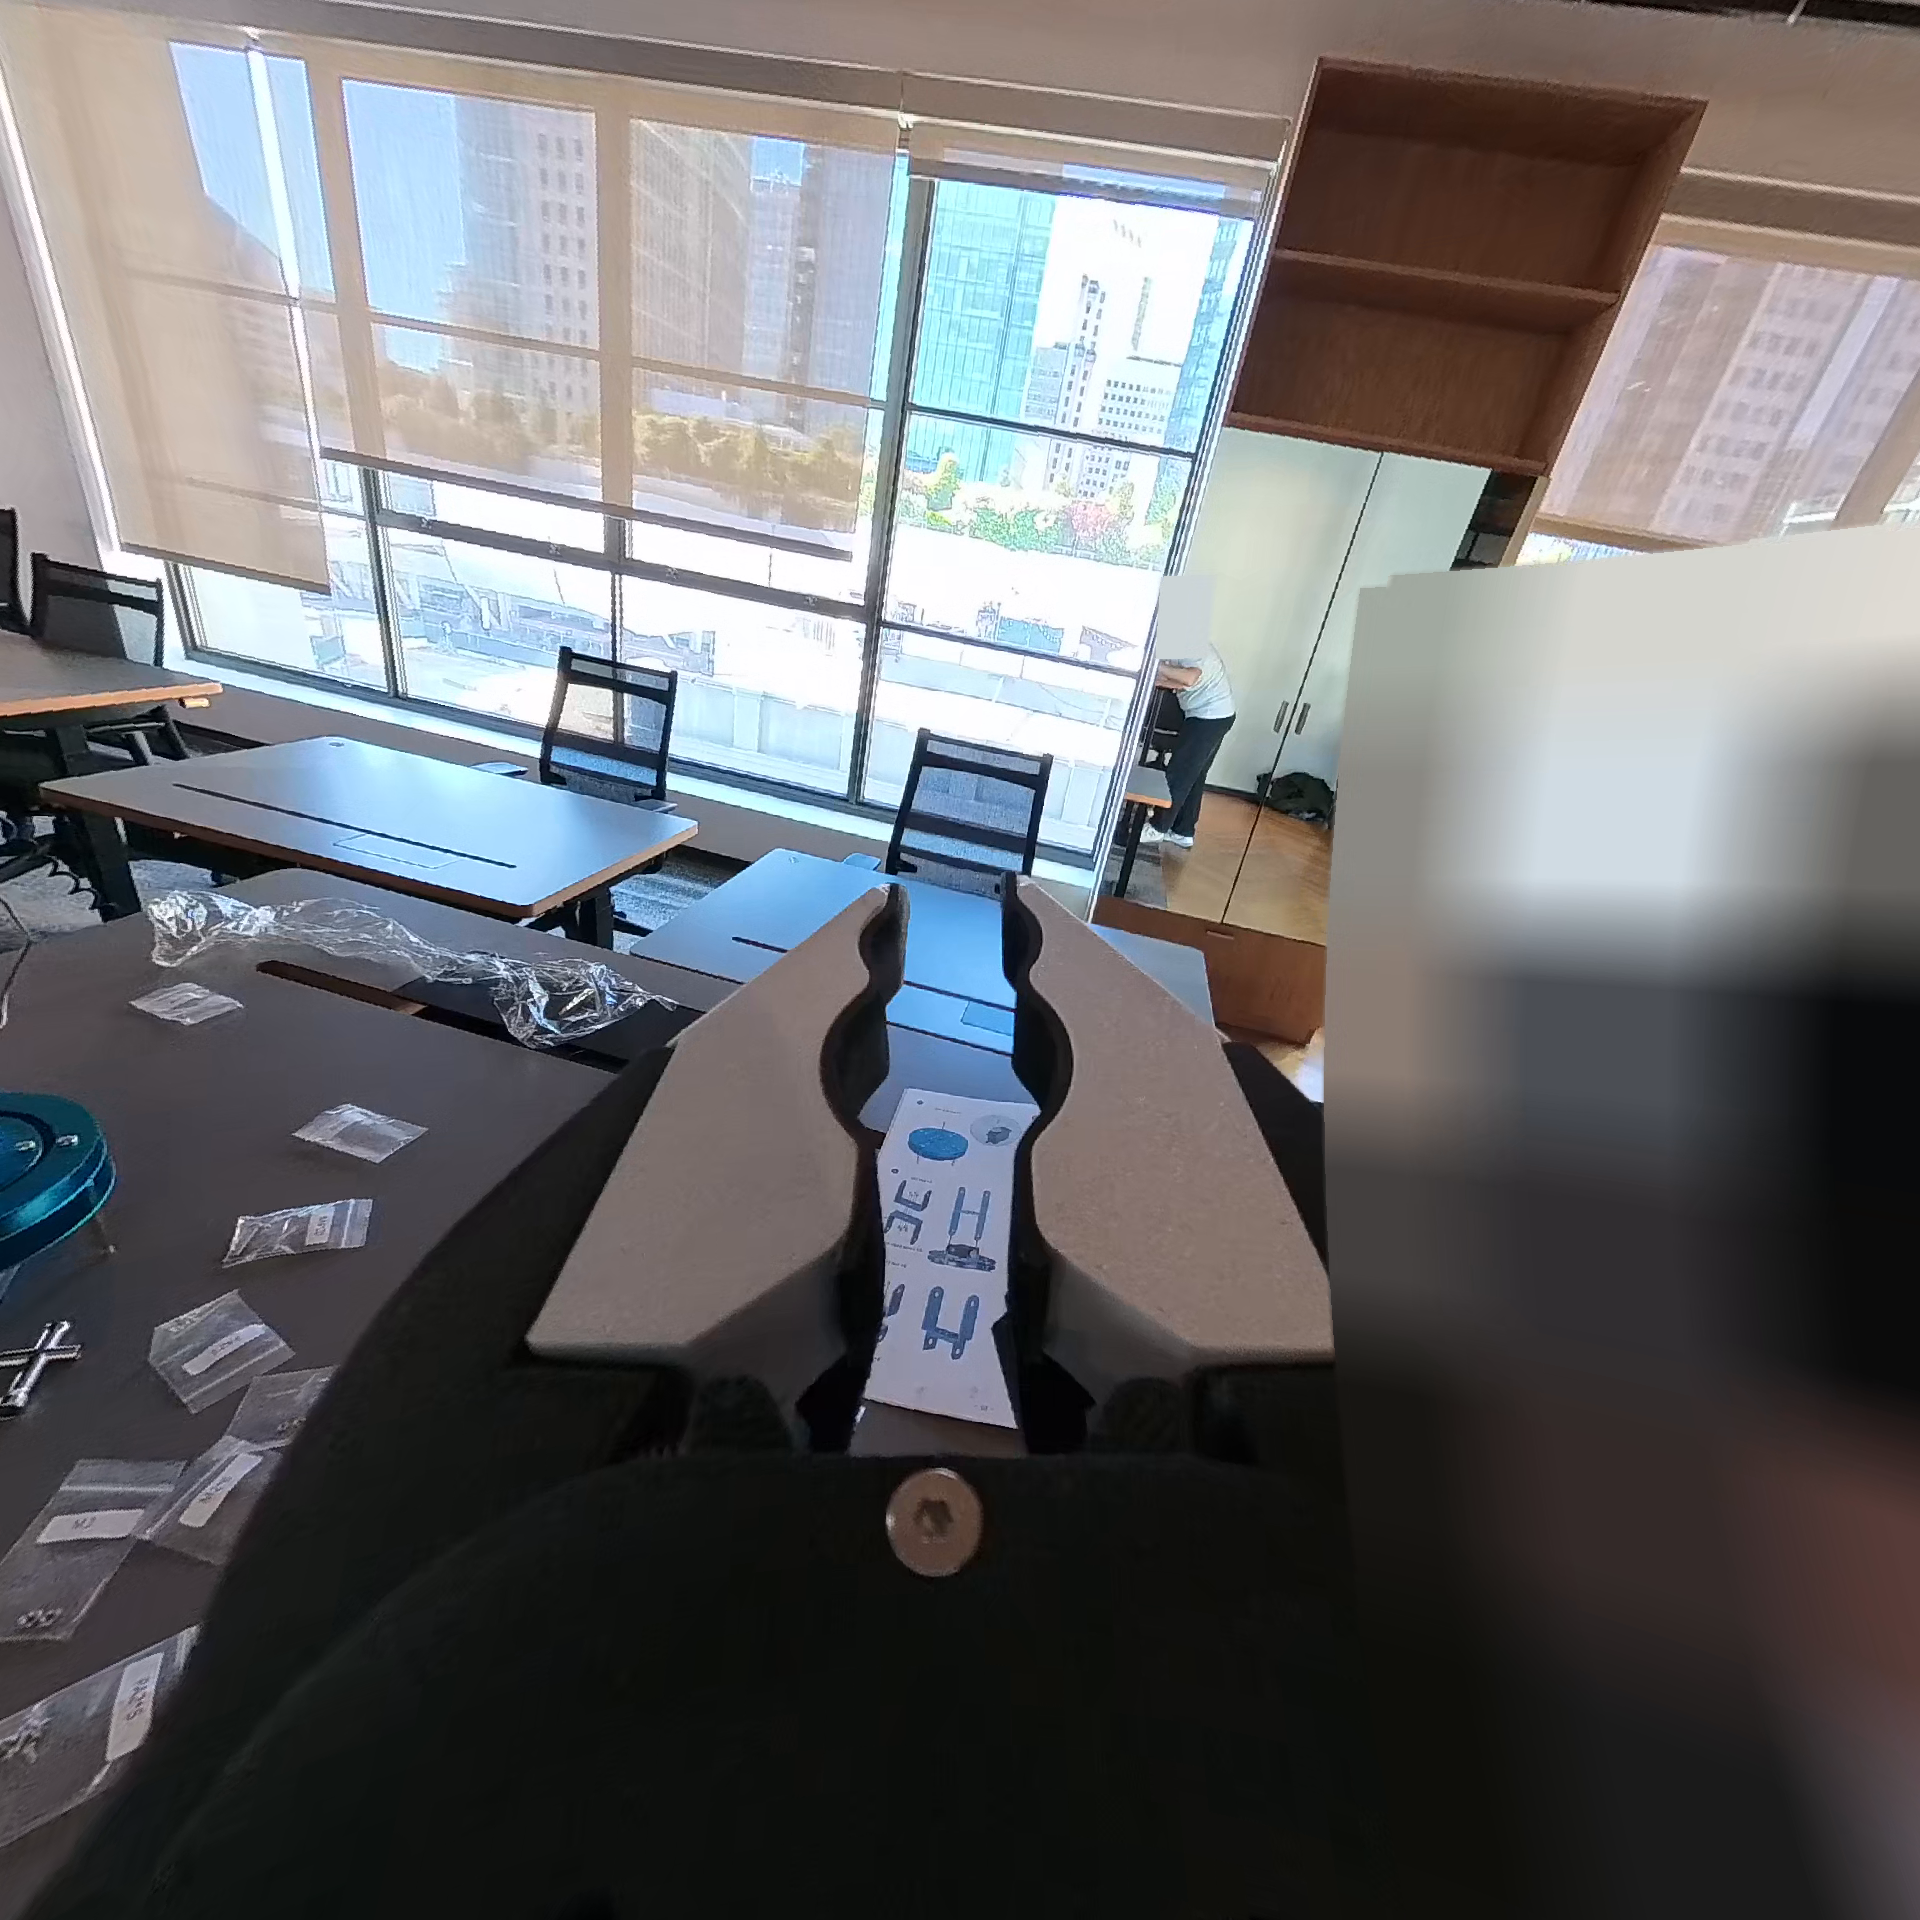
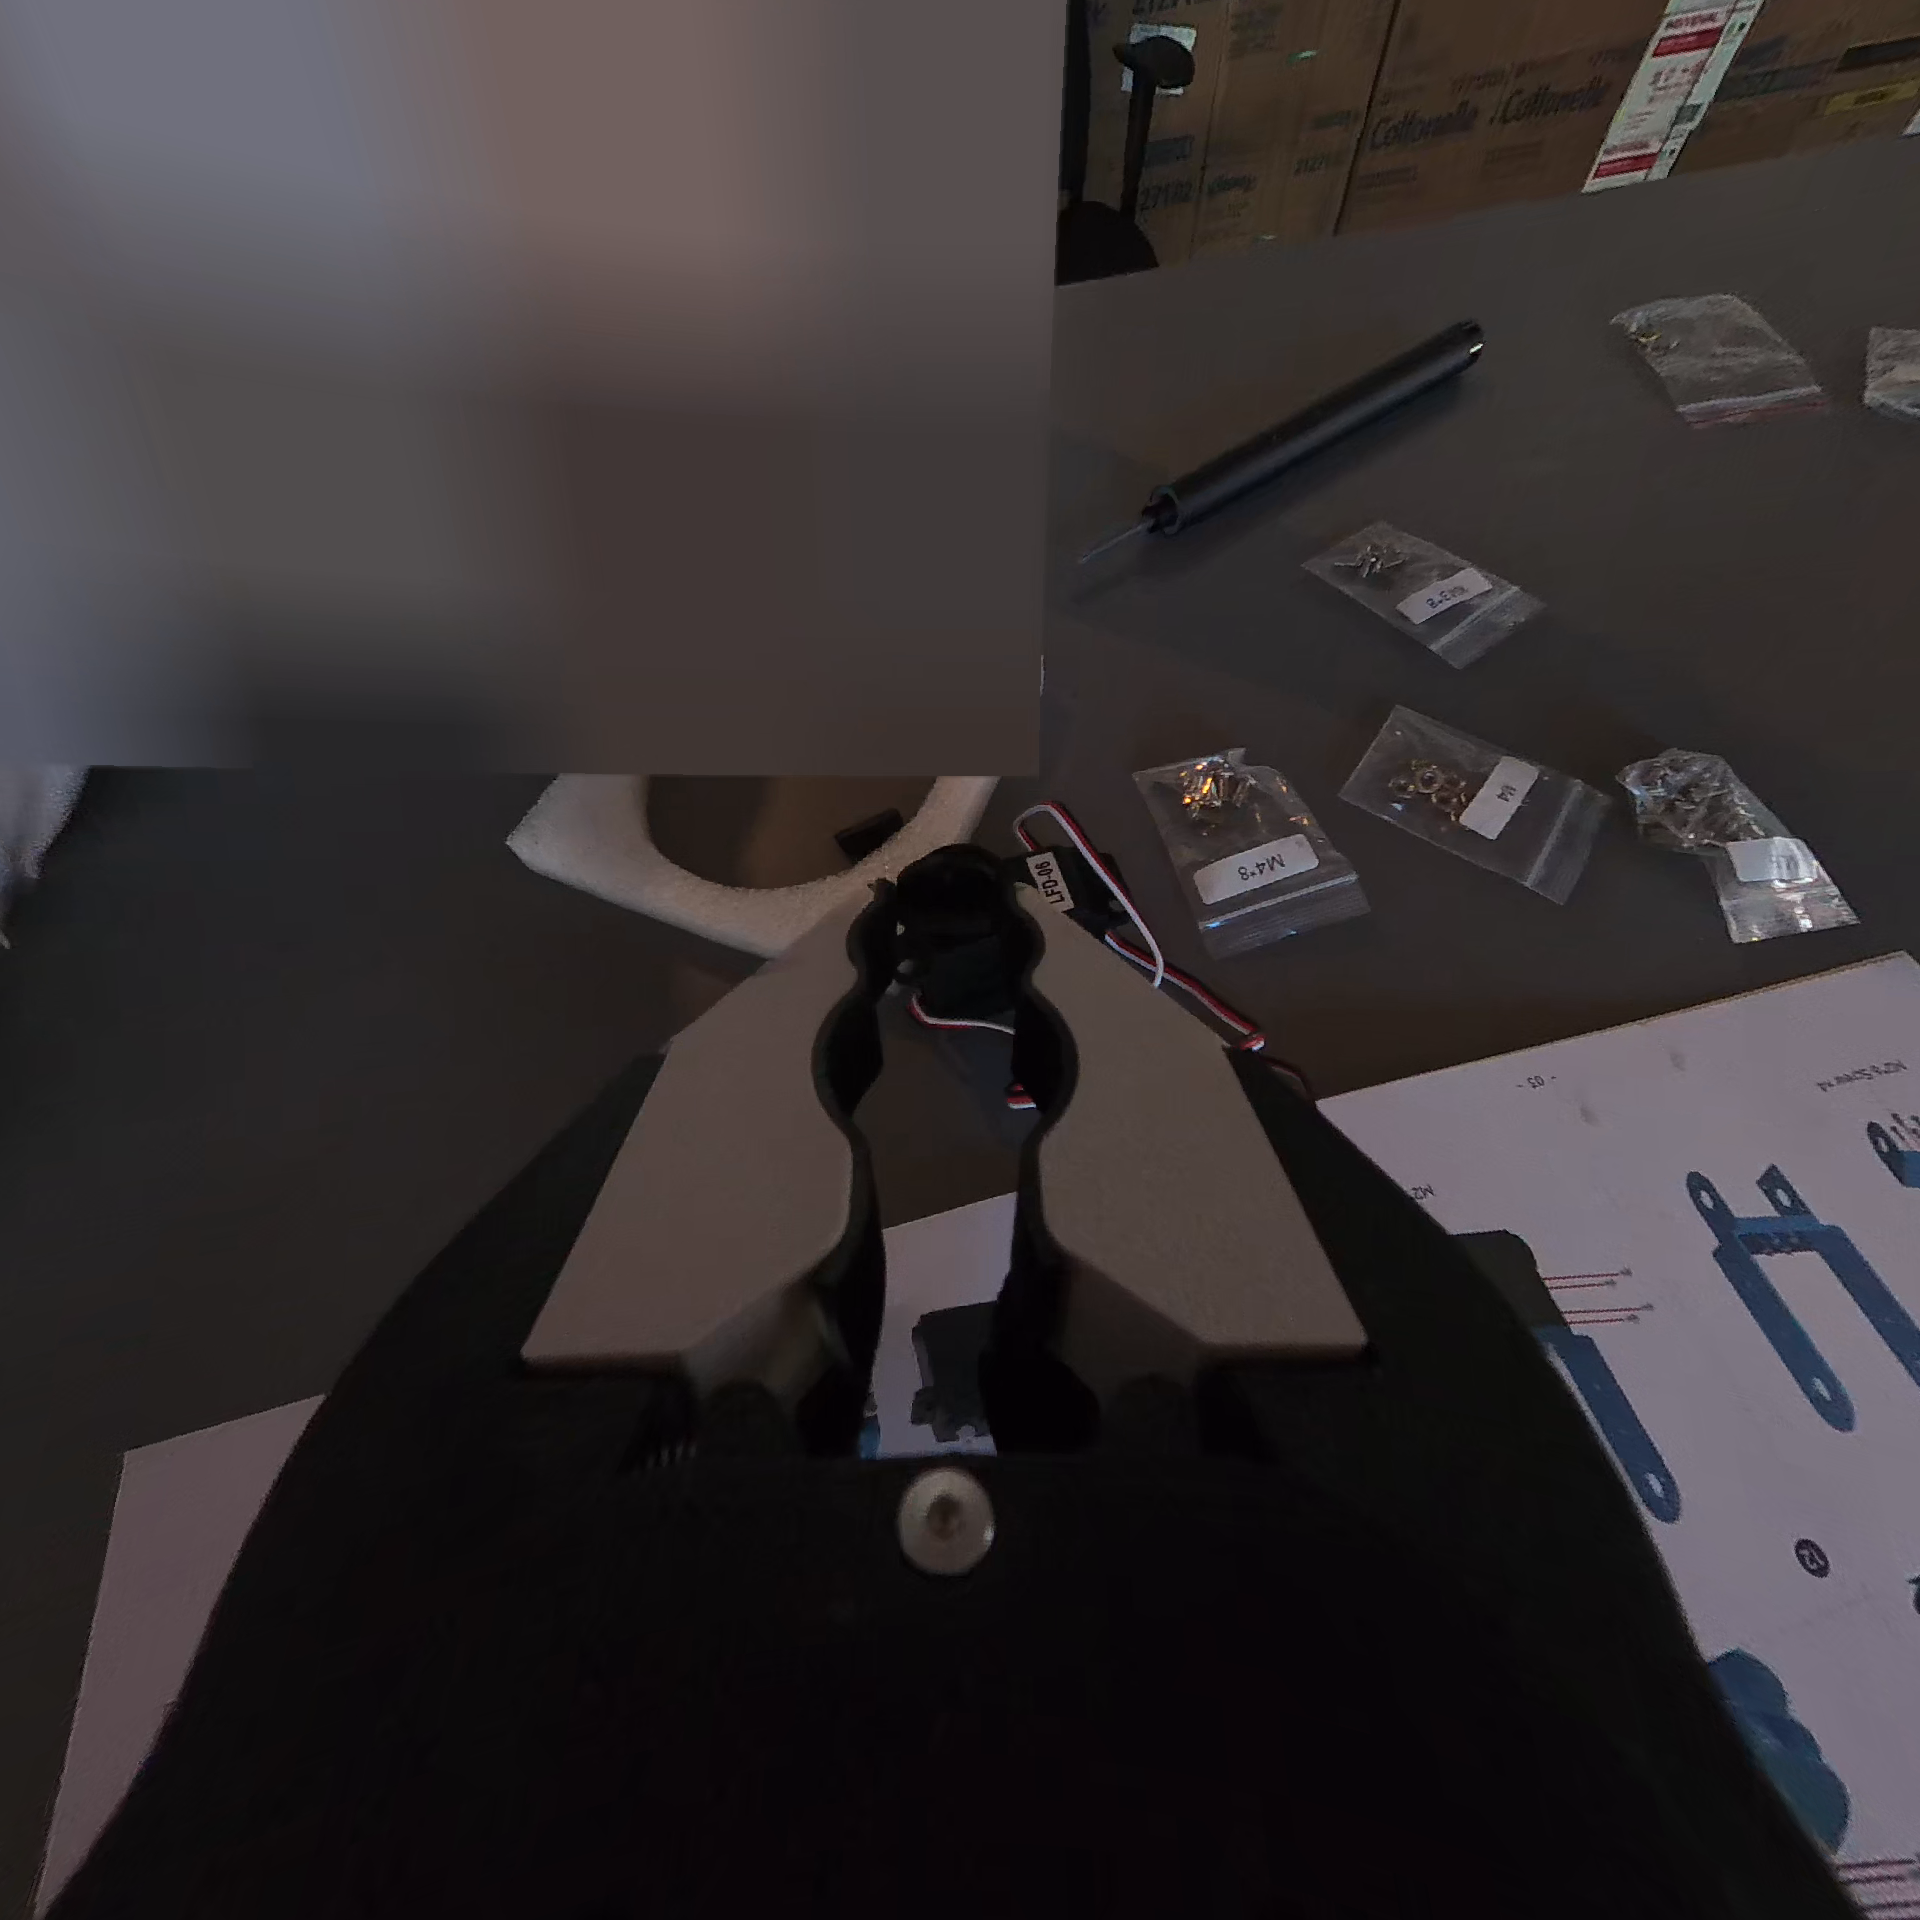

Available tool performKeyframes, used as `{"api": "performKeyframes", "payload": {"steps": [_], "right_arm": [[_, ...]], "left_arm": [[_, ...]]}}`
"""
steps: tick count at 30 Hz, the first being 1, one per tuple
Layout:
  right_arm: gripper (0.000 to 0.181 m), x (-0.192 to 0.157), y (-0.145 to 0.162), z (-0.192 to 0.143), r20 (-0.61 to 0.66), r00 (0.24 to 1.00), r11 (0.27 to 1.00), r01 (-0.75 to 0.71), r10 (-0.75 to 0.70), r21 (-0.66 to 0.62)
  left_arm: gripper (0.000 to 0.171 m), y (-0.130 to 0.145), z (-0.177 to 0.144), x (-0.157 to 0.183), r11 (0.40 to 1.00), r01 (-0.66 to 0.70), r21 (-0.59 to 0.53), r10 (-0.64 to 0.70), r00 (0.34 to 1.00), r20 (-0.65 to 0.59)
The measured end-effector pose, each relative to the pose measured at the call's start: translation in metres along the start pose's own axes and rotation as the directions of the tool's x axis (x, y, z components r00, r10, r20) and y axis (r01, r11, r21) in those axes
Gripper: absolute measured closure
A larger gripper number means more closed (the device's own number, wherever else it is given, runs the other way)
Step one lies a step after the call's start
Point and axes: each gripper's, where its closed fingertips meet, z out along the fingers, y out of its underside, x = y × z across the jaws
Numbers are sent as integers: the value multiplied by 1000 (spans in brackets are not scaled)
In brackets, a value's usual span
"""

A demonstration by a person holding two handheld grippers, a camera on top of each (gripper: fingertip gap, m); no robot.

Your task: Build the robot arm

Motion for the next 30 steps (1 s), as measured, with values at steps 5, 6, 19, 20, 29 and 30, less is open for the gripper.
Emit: {"api": "performKeyframes", "payload": {"steps": [5,6,19,20,29,30], "right_arm": [[162,0,-3,-2,-3,1000,1000,2,-2,13],[162,0,-6,-4,-3,1000,1000,0,0,25],[163,-21,-33,-40,-262,957,992,-124,126,27],[162,-28,-27,-41,-313,940,990,-143,139,11],[162,-90,-48,17,-624,641,895,-313,447,319],[162,-92,-47,26,-638,605,879,-324,476,349]], "left_arm": [[155,-6,-10,-5,1000,7,22,-7,1000,10],[155,-7,-13,-6,1000,11,28,-12,1000,13],[151,99,-92,23,947,147,-285,-107,983,151],[152,118,-110,27,936,149,-318,-102,982,158],[152,197,-292,95,899,208,-386,-197,978,67],[152,197,-315,106,897,232,-377,-231,972,48]]}}
